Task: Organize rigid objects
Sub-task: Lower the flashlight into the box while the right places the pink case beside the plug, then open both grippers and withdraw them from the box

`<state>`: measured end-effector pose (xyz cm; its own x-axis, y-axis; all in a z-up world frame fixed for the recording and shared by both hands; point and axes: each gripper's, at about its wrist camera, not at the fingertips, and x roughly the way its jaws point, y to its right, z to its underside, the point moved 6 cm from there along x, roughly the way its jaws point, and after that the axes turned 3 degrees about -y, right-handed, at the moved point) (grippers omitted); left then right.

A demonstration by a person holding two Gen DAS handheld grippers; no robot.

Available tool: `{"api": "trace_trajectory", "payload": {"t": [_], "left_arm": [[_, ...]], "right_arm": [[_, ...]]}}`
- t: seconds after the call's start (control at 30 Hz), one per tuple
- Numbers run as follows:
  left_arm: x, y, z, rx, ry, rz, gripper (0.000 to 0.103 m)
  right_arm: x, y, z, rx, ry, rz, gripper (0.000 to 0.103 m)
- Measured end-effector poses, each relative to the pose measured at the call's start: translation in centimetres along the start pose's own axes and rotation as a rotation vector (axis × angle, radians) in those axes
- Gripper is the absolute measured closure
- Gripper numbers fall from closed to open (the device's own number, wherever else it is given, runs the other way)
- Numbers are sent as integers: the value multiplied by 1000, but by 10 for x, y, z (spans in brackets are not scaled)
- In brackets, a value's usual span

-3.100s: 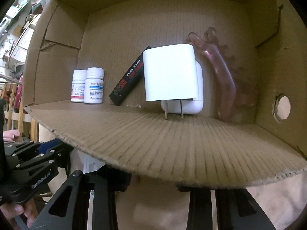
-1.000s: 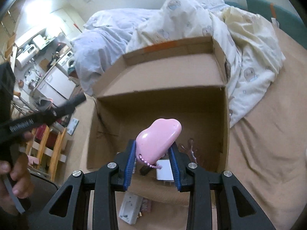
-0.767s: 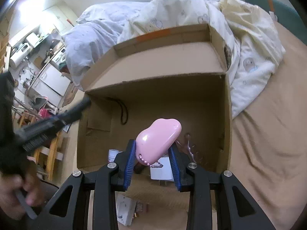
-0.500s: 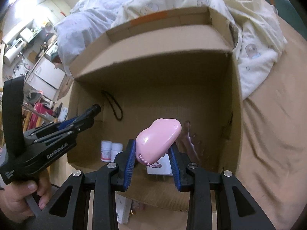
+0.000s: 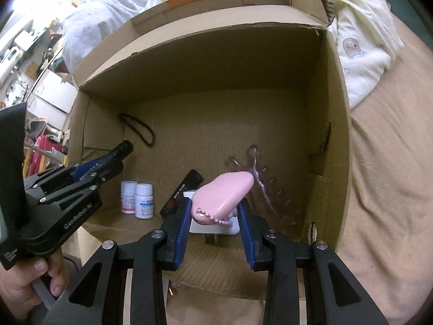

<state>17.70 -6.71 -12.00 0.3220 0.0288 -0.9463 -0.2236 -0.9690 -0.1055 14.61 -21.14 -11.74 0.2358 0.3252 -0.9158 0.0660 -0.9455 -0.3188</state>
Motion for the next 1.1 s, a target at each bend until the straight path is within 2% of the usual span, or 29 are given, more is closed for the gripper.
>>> {"api": "trace_trajectory", "payload": {"t": [0.33,0.37,0.4,0.47,0.5,0.57,0.63,0.7,0.83,1.1], "left_arm": [[1,2,4,20,-4,-21,85],[0,2,4,24,-2,-23,85],[-1,3,4,27,-1,-21,81],[-3,5,5,27,-1,-21,61],[-5,6,6,20,3,-21,45],[-7,5,5,14,10,-23,43],[-9,5,4,12,12,-27,40],[-11,5,4,6,12,-7,34],[-15,7,3,3,26,15,25],[-20,4,2,-2,36,14,24]], "right_arm": [[0,-7,-2,-16,4,14,65],[-1,-8,-3,-16,8,10,55],[-2,-8,-2,-13,14,2,40],[-6,-9,-3,-7,34,-19,33],[-8,-10,-4,-13,41,-25,33],[-12,-13,-6,-23,57,-36,27],[-14,-15,-8,-27,79,-36,16],[-19,-17,-10,-33,102,-32,0],[-25,-20,-14,-41,131,-34,0],[-22,-12,-12,-18,117,-19,0]]}}
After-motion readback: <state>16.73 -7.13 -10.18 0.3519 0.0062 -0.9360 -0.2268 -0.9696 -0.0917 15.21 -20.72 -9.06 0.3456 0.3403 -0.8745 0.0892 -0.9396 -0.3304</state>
